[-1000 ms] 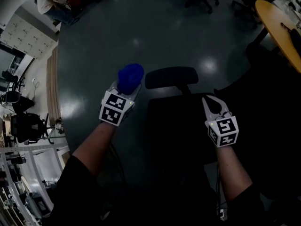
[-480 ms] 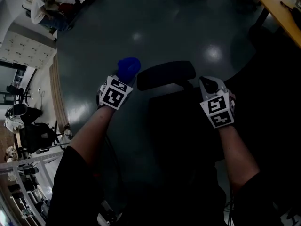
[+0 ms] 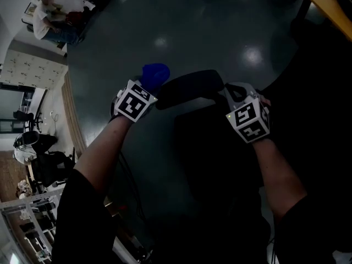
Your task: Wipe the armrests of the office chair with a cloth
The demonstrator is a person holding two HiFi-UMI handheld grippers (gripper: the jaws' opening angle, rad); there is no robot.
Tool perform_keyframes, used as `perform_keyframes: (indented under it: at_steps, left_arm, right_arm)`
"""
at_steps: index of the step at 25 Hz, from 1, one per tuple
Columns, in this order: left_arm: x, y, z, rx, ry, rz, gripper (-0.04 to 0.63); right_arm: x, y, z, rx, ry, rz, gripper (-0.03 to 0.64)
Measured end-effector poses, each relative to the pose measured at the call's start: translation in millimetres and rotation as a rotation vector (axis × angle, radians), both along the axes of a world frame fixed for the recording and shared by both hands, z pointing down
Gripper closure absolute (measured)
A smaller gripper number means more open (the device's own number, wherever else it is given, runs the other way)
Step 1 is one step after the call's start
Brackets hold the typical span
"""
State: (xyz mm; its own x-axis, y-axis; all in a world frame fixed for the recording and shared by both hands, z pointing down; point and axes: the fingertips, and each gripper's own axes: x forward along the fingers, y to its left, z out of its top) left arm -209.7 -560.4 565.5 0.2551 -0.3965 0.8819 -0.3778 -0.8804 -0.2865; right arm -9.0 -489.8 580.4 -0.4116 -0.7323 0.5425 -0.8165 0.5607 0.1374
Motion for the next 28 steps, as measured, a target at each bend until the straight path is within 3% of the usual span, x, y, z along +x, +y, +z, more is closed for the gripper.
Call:
perform_keyframes:
  at_steps: [4, 22, 28]
  left_arm:
    - [26.6, 0.7, 1.0, -0.016, -0.006, 0.051, 0.457]
    - [118.2, 3.7, -8.6, -0.017, 0.076, 0.133, 0.457]
    - [160.3, 14.9, -3.0, 0.007, 0.07, 0.216, 0.457]
  right_arm:
    - [-3.6, -1.9, -0.7, 0.002, -0.019, -0.005, 0.614]
    - [-22.4, 2.8, -6.0, -0.017, -0.072, -0.032, 0.614]
    - [-22.1, 5.0, -2.2, -0.011, -0.071, -0.046, 0.614]
